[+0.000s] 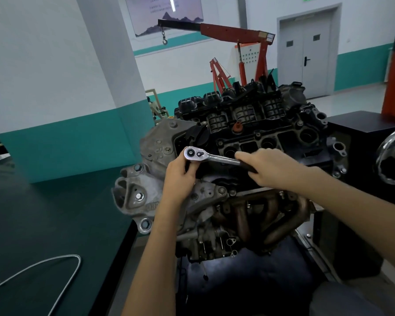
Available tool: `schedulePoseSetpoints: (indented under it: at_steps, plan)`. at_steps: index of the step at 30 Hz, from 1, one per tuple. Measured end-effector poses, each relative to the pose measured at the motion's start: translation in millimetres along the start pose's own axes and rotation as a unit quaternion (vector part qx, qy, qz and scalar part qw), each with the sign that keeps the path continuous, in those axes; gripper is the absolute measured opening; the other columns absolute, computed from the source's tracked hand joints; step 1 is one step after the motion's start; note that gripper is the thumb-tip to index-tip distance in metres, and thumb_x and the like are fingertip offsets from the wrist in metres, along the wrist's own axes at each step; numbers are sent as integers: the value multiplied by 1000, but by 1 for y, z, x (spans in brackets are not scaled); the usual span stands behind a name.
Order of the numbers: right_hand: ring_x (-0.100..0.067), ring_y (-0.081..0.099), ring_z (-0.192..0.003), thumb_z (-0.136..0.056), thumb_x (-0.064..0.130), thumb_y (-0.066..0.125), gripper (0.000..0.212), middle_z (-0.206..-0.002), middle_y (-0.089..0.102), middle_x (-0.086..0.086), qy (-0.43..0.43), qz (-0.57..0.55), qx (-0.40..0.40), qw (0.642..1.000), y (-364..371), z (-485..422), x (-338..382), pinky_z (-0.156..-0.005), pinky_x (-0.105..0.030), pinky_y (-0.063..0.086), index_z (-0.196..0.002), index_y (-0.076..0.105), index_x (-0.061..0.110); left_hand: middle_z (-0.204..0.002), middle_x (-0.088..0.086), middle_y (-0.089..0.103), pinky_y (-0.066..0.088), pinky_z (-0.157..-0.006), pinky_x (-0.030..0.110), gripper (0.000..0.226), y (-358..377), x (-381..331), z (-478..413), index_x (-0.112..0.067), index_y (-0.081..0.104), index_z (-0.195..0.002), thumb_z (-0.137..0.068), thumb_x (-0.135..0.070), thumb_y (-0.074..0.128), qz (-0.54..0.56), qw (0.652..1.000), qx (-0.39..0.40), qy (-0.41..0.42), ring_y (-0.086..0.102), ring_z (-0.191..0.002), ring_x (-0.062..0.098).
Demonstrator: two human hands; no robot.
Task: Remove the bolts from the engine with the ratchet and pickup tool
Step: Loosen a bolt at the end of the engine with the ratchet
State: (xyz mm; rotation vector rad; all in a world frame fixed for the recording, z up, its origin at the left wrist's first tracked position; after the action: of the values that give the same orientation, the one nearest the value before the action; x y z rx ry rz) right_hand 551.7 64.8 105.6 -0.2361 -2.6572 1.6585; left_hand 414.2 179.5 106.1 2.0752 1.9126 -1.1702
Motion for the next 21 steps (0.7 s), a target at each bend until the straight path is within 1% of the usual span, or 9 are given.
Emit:
schedulePoseSetpoints:
  at_steps: [3,5,7,10,12,15,17,19,21]
  plan:
    - [-30,61,-75,-84,20,56,33,-73,53,1,42,-34,-39,998,9,10,8,-59,-29,35,-114,42,24,-61,-17,52,36,-54,11,18,-2,2,0,-23,57,-85,-95,-8,54,-33,999,-34,-12,51,-58,-8]
    - [-33,61,-72,-82,17,57,29,-67,48,2,105,-191,-46,975,33,33,33,-56,-32,41,-105,41,24,-59,-14,52,35,-52,11,22,-3,2,0,-22,51,-80,-92,-4,52,-56,997,-44,-17,52,-57,-5]
    - [-35,60,-68,-80,14,56,26,-68,55,-4,155,-337,-51,927,58,45,69,-55,-39,47,-99,40,23,-68,-6,62,43,-60,20,10,-1,5,-1,-12,58,-83,-88,-9,50,-48,998,-39,-22,58,-65,3]
    - [-36,61,-78,-81,12,52,42,-82,63,-14,207,-403,-95,886,76,39,113,-63,-39,50,-120,39,18,-78,-3,68,49,-69,30,11,0,12,0,-24,62,-83,-88,-24,52,-19,998,-42,-45,64,-76,15]
    - [-35,62,-78,-82,9,51,45,-82,62,-13,210,-448,-102,863,80,35,124,-65,-41,52,-124,38,15,-76,-6,68,50,-68,25,24,-1,12,0,-33,58,-77,-91,-13,55,-3,998,-46,-42,64,-75,10]
    - [-31,60,-74,-81,12,54,36,-70,53,0,178,-379,-63,906,73,36,100,-56,-30,45,-112,40,24,-83,-12,70,48,-70,14,29,-3,3,0,-32,60,-84,-89,-4,55,2,999,-39,-4,64,-80,2]
    - [-26,55,-63,-79,11,56,32,-68,48,2,130,-350,-21,927,61,37,71,-59,-31,47,-102,41,28,-90,-11,71,49,-71,24,26,-3,-3,1,-23,64,-94,-87,-2,51,13,999,-21,26,64,-80,13]
    - [-25,57,-64,-81,14,58,34,-71,51,0,91,-232,8,968,40,29,36,-60,-30,45,-109,44,27,-90,-10,70,48,-71,28,21,-1,-7,1,-17,64,-104,-92,-5,51,12,999,-1,41,62,-76,16]
    - [-31,62,-77,-84,19,56,38,-82,59,-6,53,-58,9,997,12,11,4,-62,-28,37,-119,42,27,-75,-19,65,44,-62,15,14,0,-3,-1,-16,62,-106,-97,-11,52,-2,1000,2,30,57,-66,0]
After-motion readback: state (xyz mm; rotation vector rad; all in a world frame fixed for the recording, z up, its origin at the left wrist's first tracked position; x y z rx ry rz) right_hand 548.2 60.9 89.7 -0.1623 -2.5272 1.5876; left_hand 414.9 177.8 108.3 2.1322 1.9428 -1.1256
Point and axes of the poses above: each hand's wrist, its own z-axis away from the middle knuckle, its own y-axis out of the palm, x = y × z, the point moved 9 cm from there along -z, towards the middle knuckle
